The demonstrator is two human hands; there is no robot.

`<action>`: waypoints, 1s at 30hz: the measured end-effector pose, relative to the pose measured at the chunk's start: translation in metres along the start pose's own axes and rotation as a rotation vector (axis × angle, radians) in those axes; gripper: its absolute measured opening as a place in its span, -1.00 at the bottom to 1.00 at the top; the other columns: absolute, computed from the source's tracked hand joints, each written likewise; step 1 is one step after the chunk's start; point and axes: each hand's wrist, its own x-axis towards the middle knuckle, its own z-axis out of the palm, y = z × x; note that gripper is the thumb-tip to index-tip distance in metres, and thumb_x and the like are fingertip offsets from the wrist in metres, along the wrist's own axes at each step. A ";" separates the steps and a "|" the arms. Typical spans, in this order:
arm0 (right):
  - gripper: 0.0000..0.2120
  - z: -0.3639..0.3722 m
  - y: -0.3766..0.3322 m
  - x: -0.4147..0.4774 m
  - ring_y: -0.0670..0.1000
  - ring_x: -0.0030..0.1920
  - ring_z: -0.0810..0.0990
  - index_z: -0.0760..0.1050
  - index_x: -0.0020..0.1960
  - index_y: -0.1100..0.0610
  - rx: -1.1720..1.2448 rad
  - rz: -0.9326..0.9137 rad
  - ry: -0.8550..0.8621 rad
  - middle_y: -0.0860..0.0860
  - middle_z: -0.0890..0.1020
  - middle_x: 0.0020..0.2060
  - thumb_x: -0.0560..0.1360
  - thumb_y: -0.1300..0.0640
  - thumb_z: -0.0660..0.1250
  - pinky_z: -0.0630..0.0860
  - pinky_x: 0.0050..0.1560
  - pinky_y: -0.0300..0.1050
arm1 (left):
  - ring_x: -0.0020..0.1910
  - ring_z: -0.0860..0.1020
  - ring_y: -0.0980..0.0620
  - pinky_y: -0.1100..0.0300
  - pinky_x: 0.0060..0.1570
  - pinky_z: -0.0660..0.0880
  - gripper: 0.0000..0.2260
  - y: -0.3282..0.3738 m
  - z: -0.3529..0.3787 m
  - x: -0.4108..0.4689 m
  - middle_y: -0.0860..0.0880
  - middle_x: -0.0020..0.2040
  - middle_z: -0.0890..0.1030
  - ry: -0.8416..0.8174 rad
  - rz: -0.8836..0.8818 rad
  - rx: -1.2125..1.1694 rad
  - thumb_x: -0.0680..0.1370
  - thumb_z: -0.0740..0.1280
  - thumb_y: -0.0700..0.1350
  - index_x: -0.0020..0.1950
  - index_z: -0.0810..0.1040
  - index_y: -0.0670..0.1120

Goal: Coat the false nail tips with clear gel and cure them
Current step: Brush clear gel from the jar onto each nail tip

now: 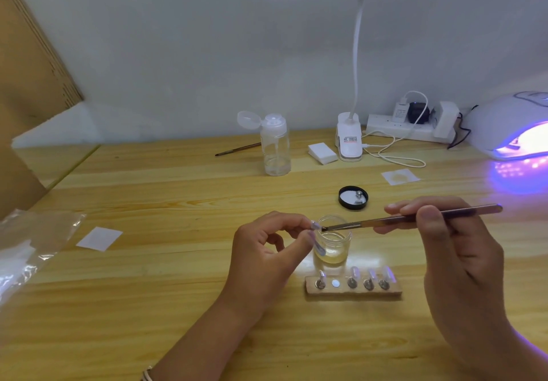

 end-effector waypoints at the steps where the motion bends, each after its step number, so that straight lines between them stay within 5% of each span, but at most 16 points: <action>1: -0.83 -0.001 0.000 0.000 0.04 -0.14 0.71 0.52 -0.01 -0.04 0.006 -0.002 0.000 -0.06 0.67 -0.12 0.65 0.02 0.17 0.54 0.04 -0.24 | -0.22 0.58 0.17 0.32 -0.27 0.43 -0.90 0.000 0.000 0.000 0.13 -0.19 0.70 -0.001 0.001 -0.001 0.36 0.41 -0.01 -0.16 0.69 0.10; 8: -0.82 0.004 -0.002 -0.001 0.03 -0.08 0.72 0.52 0.03 -0.09 0.009 0.011 -0.050 -0.06 0.69 -0.08 0.65 -0.10 0.17 0.53 0.09 -0.24 | -0.22 0.59 0.17 0.30 -0.26 0.44 -0.88 0.000 0.000 0.000 0.12 -0.21 0.70 -0.002 -0.019 0.008 0.38 0.45 -0.14 -0.16 0.69 0.07; 17: -0.81 -0.002 0.001 0.003 -0.04 -0.14 0.69 0.51 -0.04 0.06 0.008 0.039 0.023 0.00 0.69 -0.20 0.67 0.15 0.15 0.49 0.02 -0.37 | -0.20 0.61 0.17 0.29 -0.25 0.44 -0.86 0.002 0.000 0.000 0.13 -0.19 0.71 0.003 -0.023 0.022 0.40 0.45 -0.16 -0.17 0.69 0.11; 30: -0.82 0.000 0.001 0.000 0.01 -0.18 0.70 0.50 -0.05 0.09 0.050 0.053 0.043 -0.02 0.67 -0.22 0.65 0.07 0.18 0.53 -0.01 -0.29 | -0.18 0.62 0.17 0.27 -0.24 0.45 -0.85 0.001 0.001 0.000 0.14 -0.18 0.71 -0.002 -0.017 0.029 0.41 0.46 -0.14 -0.17 0.70 0.13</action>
